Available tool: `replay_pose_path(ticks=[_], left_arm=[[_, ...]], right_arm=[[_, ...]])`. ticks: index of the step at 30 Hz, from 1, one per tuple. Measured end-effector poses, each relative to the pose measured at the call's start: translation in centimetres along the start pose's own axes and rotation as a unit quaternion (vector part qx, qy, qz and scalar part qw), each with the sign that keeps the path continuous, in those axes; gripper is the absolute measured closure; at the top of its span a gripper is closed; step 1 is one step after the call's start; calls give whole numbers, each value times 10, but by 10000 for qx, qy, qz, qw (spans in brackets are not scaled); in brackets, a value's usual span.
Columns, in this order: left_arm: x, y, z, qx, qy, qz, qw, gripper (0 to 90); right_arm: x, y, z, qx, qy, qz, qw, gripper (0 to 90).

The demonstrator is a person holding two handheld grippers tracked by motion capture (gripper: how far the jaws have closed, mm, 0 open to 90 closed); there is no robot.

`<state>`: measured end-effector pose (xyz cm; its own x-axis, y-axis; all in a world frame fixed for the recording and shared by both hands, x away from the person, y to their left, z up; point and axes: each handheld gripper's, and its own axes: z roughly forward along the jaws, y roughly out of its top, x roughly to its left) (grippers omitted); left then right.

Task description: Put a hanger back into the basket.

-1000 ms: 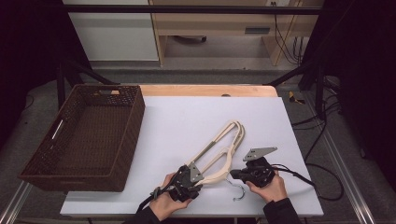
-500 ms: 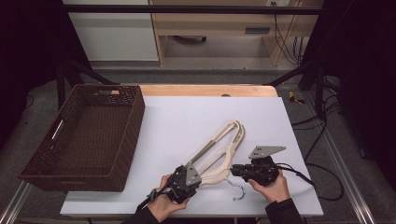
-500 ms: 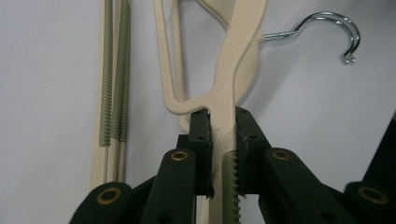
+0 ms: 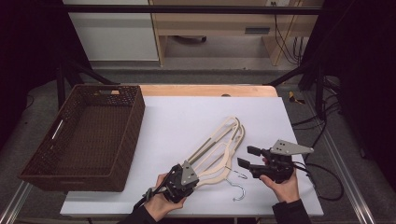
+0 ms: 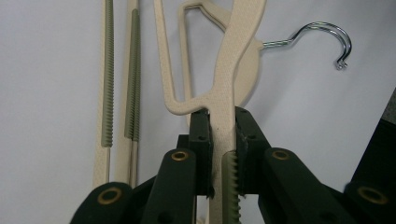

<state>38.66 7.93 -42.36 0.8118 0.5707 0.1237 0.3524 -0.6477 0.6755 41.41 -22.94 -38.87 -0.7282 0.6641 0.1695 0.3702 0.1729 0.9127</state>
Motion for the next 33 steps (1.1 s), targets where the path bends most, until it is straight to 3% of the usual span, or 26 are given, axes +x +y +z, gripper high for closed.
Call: replay_pose_path(ticks=[1,2,3,11,18,23,33], left_arm=[[1,0,-3,-15,10,-17,10000,796],[1,0,-3,-15,10,-17,10000,796],[3,1,-5,-40,17,-27,10000,796],[16,1,-30,-322,78,-223,9992,795],[31,6,-63,-672,115,-314,9972,796],[46,11,-93,-986,115,-399,9943,796],[92,12,-148,-1195,211,-368,9919,796]], right_arm=[[-4,-1,-2,-101,-194,-40,9998,292],[-4,-1,-2,-101,-194,-40,9998,292],[-8,-3,-4,-180,-360,-38,9992,277],[-23,-15,-4,-66,-787,200,9967,208],[-25,-19,-1,43,-848,158,9963,188],[-25,-19,-1,39,-877,146,9960,171],[-23,-19,-3,-44,-811,-22,9967,126]])
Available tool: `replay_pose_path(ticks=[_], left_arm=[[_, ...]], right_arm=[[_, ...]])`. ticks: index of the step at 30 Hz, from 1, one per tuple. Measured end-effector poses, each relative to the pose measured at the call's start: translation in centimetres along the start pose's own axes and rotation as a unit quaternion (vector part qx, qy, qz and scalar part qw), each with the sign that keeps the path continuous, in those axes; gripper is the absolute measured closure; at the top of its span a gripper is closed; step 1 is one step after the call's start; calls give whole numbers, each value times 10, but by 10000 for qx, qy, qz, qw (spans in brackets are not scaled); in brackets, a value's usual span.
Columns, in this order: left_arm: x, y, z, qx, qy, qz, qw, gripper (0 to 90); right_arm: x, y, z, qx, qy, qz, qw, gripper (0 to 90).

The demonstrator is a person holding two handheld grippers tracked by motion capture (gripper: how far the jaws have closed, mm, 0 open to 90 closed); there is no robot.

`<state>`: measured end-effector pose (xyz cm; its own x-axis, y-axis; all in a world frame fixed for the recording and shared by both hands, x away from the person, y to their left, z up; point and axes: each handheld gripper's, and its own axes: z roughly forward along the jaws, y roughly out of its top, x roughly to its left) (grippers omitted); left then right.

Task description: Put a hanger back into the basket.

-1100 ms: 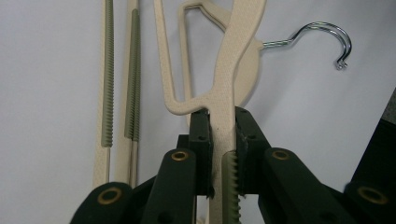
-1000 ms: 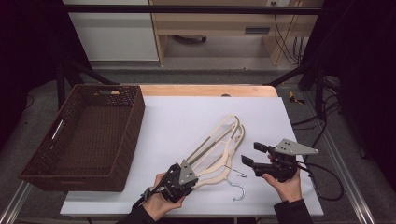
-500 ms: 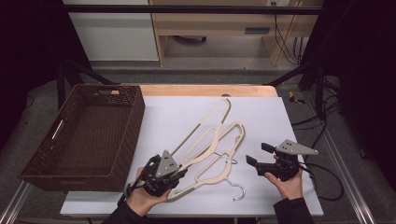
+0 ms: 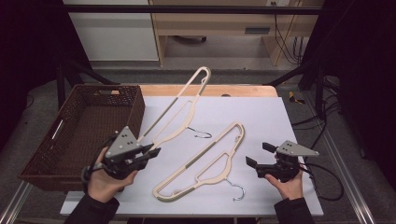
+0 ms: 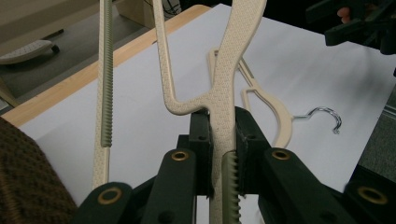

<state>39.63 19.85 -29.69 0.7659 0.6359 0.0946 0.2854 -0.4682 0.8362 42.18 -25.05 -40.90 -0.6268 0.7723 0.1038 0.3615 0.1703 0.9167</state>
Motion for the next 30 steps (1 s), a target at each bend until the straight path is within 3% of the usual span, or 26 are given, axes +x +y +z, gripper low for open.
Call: replay_pose_path(ticks=[8,12,15,16,23,26,28,30], left_arm=[[39,-3,-27,-37,-15,25,10000,796],[58,-10,-37,21,145,122,9998,796],[71,-17,-44,82,234,72,9997,796],[79,-23,-48,141,349,12,9993,796],[103,-45,-60,378,443,-94,9983,796],[120,-61,-65,509,473,-249,9973,796],[124,-66,-66,590,487,-245,9968,795],[132,-74,-67,615,516,-377,9961,795]], right_arm=[[1,0,-1,37,-31,-23,10000,105],[1,0,-1,42,-49,-28,10000,104],[1,0,-1,53,-50,-29,10000,103],[1,0,-2,56,-37,-35,10000,102],[2,0,0,115,-31,-51,9999,99],[2,0,0,126,-24,-79,9999,99],[2,0,0,125,-23,-83,9999,99],[2,0,0,129,-44,-68,9999,99]])
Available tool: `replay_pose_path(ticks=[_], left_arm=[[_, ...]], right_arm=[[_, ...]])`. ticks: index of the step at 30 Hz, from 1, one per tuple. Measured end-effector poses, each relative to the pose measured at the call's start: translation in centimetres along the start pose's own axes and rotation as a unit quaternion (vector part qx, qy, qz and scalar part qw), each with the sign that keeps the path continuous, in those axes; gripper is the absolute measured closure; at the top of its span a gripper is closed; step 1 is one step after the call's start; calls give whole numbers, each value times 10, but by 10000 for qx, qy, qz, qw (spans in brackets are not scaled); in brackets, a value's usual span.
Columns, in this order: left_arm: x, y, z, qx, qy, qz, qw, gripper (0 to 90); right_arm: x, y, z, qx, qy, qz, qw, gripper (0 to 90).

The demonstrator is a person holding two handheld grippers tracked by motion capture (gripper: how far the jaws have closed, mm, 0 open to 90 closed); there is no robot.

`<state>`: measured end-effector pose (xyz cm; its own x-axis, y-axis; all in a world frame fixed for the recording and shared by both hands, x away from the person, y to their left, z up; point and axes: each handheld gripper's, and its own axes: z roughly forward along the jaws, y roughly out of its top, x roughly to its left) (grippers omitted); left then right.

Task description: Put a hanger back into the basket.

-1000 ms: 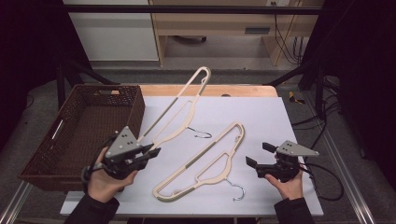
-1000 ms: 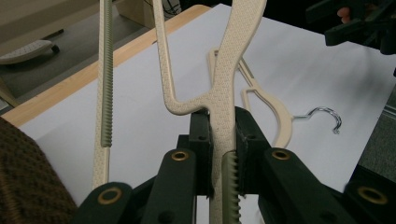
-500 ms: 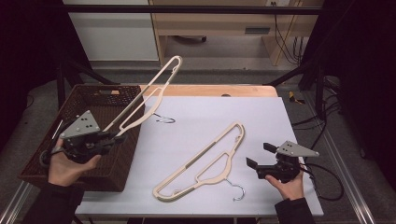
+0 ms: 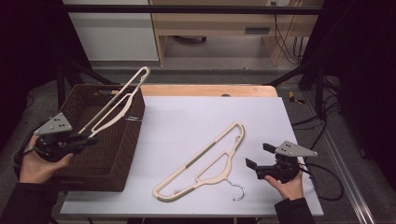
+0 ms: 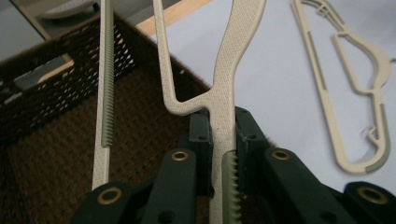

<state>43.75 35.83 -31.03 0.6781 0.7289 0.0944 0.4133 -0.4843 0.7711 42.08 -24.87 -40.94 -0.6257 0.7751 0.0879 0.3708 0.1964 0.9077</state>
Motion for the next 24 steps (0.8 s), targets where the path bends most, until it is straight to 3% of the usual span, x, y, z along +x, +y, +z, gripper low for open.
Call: replay_pose_path(ticks=[5,16,20,24], left_arm=[[15,-19,1,205,25,-169,9996,795],[34,-51,8,583,-25,-411,9975,794],[36,-54,10,577,-117,-512,9970,792],[35,-54,8,621,-202,-459,9968,792]], right_arm=[[0,0,0,10,-8,-5,10000,98],[0,0,1,46,-3,3,10000,97],[1,0,2,60,-4,-10,10000,96],[0,0,1,58,-7,-7,10000,95]])
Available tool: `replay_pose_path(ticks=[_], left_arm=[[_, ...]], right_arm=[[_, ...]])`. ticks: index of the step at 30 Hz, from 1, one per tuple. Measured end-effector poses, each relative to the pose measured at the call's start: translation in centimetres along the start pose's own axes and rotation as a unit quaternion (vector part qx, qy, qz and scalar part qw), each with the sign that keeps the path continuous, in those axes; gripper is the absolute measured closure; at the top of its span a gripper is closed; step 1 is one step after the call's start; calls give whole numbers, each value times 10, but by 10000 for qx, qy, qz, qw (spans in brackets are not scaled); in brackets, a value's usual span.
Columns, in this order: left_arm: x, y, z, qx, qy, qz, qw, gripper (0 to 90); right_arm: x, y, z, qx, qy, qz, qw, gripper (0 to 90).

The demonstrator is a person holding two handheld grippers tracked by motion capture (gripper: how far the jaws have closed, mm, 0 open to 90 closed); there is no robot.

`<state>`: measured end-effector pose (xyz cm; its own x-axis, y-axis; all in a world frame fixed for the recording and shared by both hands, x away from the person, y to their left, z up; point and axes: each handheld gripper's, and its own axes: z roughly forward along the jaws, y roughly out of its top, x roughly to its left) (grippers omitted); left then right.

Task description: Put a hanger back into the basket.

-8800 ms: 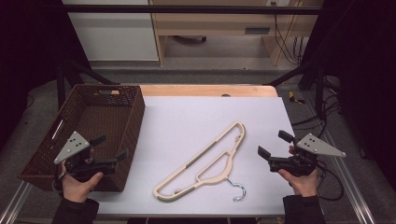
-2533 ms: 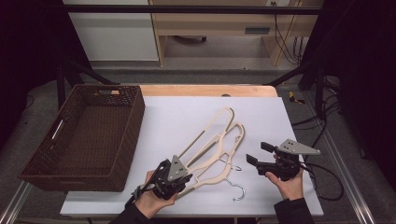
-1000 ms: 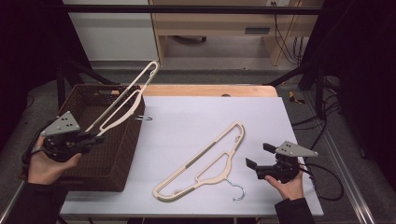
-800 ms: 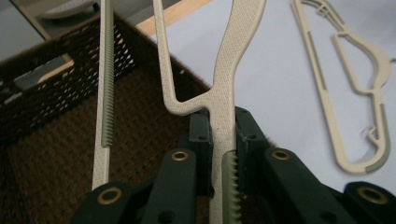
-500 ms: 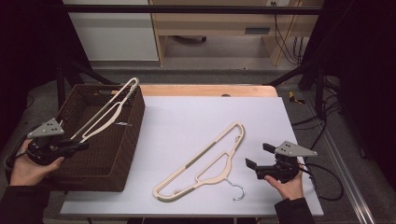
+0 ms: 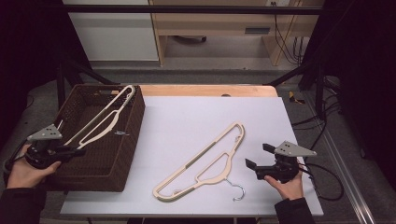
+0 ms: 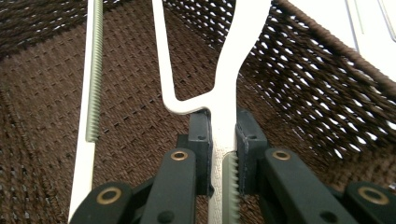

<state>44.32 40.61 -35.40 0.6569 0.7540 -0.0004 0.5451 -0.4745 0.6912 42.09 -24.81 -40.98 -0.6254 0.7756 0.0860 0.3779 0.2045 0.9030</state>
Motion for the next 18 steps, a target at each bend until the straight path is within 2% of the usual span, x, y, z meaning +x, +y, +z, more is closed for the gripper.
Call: replay_pose_path(ticks=[4,7,11,15,18], left_arm=[[-1,0,-3,-5,-76,38,10000,792],[0,1,1,15,-16,34,10000,792],[5,0,9,76,-107,-46,9999,790],[10,-1,4,-43,-231,-147,9996,789],[20,-6,-1,-143,-274,-281,9991,787]], right_arm=[[0,0,1,-1,7,-4,10000,94],[0,0,1,8,9,-14,10000,94],[0,0,1,14,11,-26,10000,94],[1,0,2,27,25,-7,10000,93],[0,0,1,11,26,-33,10000,93]])
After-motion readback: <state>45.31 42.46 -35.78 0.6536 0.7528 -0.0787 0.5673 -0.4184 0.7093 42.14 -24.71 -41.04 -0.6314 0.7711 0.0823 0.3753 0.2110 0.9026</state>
